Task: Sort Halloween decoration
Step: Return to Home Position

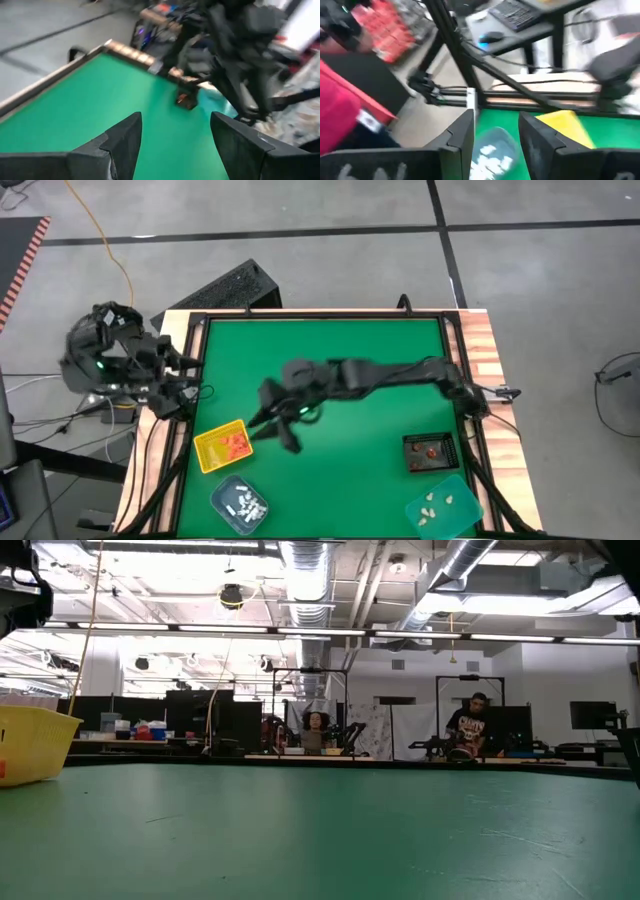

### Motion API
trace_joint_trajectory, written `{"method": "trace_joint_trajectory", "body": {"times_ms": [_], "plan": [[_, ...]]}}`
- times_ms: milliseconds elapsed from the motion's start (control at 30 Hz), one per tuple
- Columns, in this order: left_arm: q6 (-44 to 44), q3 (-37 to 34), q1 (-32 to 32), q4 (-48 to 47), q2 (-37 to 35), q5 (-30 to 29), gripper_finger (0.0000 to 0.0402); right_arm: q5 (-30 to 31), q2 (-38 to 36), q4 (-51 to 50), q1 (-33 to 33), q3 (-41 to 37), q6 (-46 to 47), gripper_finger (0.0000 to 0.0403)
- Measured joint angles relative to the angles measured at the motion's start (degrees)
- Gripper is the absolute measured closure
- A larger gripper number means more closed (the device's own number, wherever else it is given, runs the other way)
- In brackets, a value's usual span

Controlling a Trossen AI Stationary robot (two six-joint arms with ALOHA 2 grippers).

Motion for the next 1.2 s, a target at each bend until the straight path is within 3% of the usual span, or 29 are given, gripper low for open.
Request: {"method": "trace_joint_trajectory", "body": {"times_ms": [133, 300, 467, 667, 833, 1200], "plan": [[16.50, 1.27, -0.02, 11.21, -0.74, 2.09, 0.0176, 6.65, -8.89, -13.30, -0.18, 0.00, -8.05, 0.0252], [29.58, -0.10, -0.02, 22.64, -5.81, 5.74, 0.0176, 15.52, -19.41, -29.73, -0.39, 0.02, -9.99, 0.0252], [36.86, -2.65, -0.02, 26.99, -12.46, 8.46, 0.0176, 21.51, -27.57, -39.00, 0.12, 0.02, -10.00, 0.0252], [39.92, -7.17, -0.02, 27.81, -18.82, 6.92, 0.0176, 25.95, -35.58, -44.07, 0.07, -3.31, -9.96, 0.0250], [40.60, -10.67, -0.02, 27.52, -23.25, 7.09, 0.0176, 30.42, -48.76, -37.81, -0.16, -19.09, -8.59, 0.0249], [42.51, -14.20, 0.00, 26.01, -32.99, 7.45, 0.0176, 30.62, -87.56, -2.60, -2.09, -69.25, -5.98, 0.0249]]}}
